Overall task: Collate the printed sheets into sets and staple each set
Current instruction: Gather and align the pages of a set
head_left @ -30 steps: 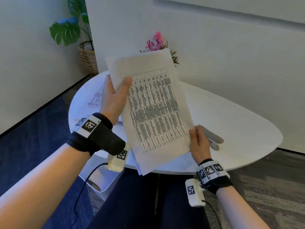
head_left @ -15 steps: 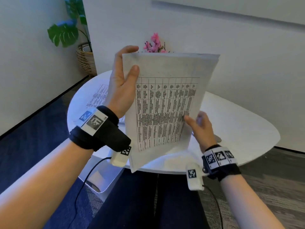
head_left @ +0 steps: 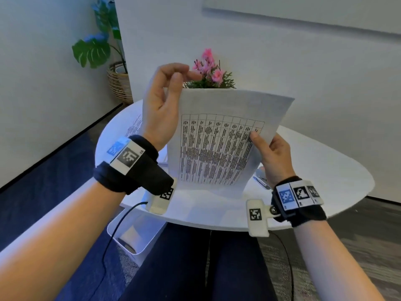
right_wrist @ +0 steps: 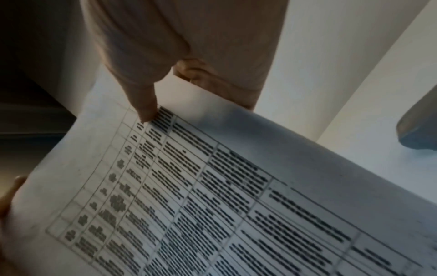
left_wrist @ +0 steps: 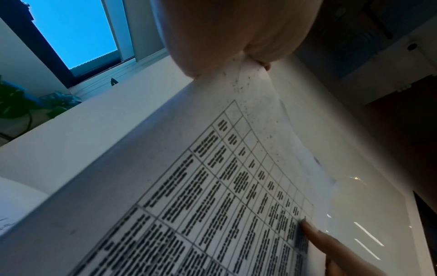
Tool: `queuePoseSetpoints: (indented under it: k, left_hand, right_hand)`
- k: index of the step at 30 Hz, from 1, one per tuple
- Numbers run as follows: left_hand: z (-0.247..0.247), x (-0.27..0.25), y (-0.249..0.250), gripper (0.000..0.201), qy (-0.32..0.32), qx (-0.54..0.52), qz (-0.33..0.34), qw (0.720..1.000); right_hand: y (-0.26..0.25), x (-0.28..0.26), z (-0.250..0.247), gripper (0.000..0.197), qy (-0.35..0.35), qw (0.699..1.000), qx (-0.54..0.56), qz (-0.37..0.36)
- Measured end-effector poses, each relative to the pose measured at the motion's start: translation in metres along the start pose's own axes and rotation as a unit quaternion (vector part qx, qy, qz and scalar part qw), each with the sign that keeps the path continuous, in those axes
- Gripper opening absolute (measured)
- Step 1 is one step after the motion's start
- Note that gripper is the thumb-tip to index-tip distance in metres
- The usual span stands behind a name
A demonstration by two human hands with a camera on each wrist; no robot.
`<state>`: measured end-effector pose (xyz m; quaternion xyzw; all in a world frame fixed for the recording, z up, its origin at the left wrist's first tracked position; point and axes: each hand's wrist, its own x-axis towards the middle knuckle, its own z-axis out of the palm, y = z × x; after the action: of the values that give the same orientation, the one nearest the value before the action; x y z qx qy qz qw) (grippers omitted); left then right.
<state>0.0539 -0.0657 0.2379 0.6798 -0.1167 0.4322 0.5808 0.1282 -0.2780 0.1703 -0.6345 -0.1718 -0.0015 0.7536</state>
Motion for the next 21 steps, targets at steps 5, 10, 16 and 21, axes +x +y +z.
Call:
queuePoseSetpoints:
  k: [5,10,16,21]
  left_hand:
    - [0.002,-0.004,-0.006,0.019,0.008,0.012,-0.023,1.000]
    - [0.000,-0.010,-0.011,0.047,0.028,-0.025,-0.100,0.994]
    - [0.002,-0.016,-0.023,0.027,0.032,-0.019,-0.178,0.983]
    - [0.017,-0.019,-0.028,0.027,0.047,0.031,-0.146,0.988]
  right_hand:
    - [0.007,-0.002,0.005,0.014,-0.002,1.000,-0.018,0.002]
    - [0.003,0.001,0.006,0.011,0.035,0.999,-0.005,-0.022]
    - [-0.014,0.007,0.011,0.018,0.054,0.993,-0.026,-0.103]
    - [-0.010,0.006,0.015,0.022,0.052,0.989,-0.045,-0.133]
